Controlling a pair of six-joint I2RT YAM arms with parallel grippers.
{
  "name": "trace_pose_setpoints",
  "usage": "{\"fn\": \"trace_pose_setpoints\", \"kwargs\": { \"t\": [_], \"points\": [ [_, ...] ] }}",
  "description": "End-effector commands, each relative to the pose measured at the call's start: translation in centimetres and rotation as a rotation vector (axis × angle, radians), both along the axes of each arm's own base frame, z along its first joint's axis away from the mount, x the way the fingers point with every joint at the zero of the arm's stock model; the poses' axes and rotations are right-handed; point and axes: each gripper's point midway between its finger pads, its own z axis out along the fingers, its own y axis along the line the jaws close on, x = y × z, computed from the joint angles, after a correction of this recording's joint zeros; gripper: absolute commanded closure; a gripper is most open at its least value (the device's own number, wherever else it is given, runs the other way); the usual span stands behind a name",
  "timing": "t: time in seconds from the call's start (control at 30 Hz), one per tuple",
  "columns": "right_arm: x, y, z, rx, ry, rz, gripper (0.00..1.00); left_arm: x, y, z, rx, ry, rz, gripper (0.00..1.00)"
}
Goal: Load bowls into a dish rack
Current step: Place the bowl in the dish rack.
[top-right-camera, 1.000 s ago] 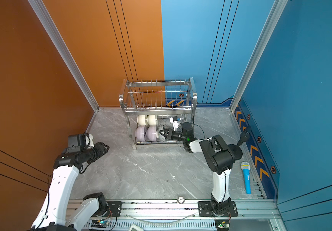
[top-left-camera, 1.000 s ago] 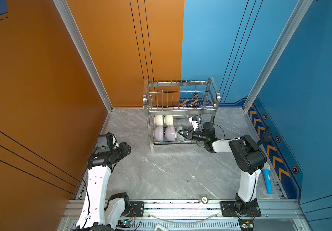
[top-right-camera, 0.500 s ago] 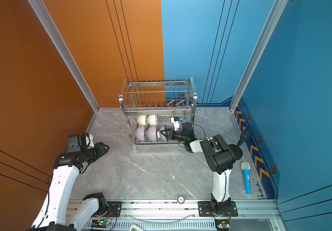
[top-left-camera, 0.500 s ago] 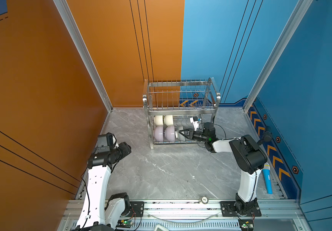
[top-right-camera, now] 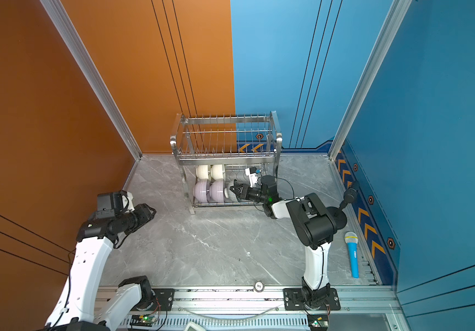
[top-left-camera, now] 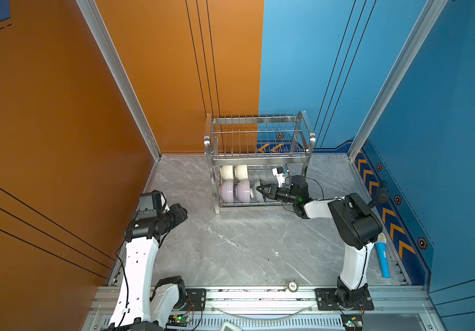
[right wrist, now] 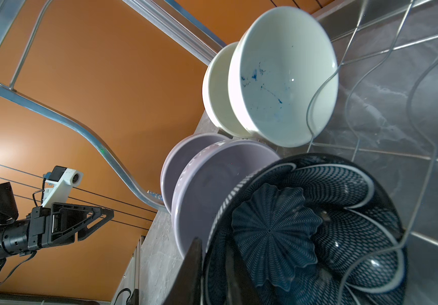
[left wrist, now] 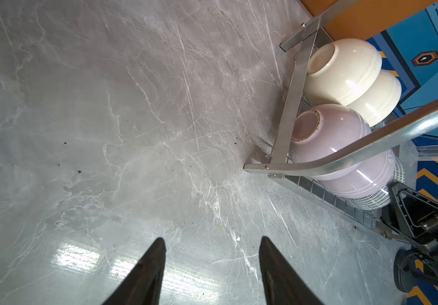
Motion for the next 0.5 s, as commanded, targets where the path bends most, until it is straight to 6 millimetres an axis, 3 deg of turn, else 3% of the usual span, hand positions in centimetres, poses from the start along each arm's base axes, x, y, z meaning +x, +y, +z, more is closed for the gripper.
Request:
{"fn": "trace_pose_setpoints", "kwargs": {
  "t": [0.0, 0.17, 0.47],
  "points": [
    [0.5, -0.6, -0.6, -0.021, -0.004, -0.028, 0.81, -0.1, 0.0, 0.0, 0.001, -0.010, -0.015, 0.42],
    [0.5, -0.9, -0.1, -0.025, -0.018, -0.045, 0.79, -0.1, 0.0, -0.1, -0.002, -0.009, -0.016, 0.42],
    [0.3, -2.1, 0.3, -0.102, -0.040, -0.088, 0.65, -0.2, 0.0, -0.1, -0.004, -0.008, -0.010, 0.42]
  ]
}}
